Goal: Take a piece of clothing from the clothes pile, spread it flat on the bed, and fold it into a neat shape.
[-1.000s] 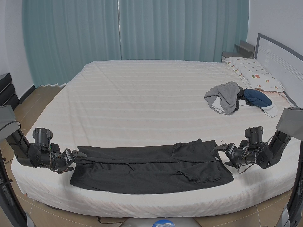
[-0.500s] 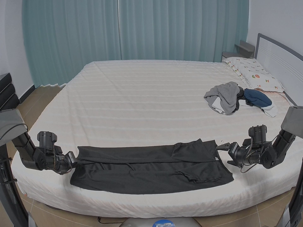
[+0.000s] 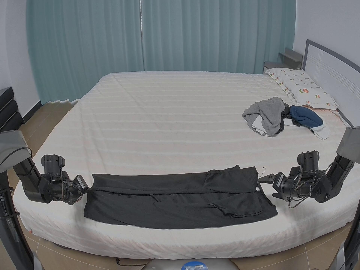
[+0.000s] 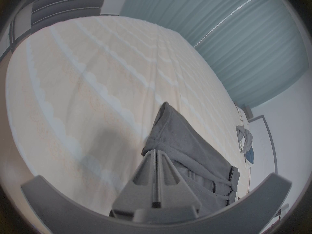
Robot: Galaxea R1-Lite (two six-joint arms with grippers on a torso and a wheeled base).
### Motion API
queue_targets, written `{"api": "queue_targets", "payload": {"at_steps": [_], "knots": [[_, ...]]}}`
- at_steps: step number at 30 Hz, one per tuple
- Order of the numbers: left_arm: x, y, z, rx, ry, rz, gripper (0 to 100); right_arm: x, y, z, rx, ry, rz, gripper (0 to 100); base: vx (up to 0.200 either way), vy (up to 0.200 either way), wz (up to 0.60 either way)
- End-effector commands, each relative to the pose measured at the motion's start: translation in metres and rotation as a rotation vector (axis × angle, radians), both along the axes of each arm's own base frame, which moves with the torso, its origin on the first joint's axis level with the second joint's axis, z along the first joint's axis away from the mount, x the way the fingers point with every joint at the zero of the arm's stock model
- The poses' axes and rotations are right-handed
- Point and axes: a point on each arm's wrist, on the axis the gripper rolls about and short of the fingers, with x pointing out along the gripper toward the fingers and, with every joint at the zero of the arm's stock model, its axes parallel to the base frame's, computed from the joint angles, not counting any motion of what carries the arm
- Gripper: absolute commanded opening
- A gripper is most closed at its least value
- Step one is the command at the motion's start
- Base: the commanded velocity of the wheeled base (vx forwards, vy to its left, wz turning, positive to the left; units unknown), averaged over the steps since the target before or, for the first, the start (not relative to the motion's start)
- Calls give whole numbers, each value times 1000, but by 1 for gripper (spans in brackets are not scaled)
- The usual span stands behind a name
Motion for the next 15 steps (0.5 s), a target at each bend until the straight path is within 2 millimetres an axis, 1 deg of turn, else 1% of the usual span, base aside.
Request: {"api": "queue_targets", "payload": {"at_steps": [1, 11, 15], "knots": [[-4, 2, -1, 2, 6, 9, 0, -2, 0, -3, -6, 11, 8, 100, 0, 0, 0], [-4, 1, -5, 18, 16, 25, 0, -1, 1, -6, -2, 19, 19, 100, 0, 0, 0], [-4, 1, -5, 15, 19, 24, 0, 1, 4, -13, -3, 28, 27, 100, 0, 0, 0]]}}
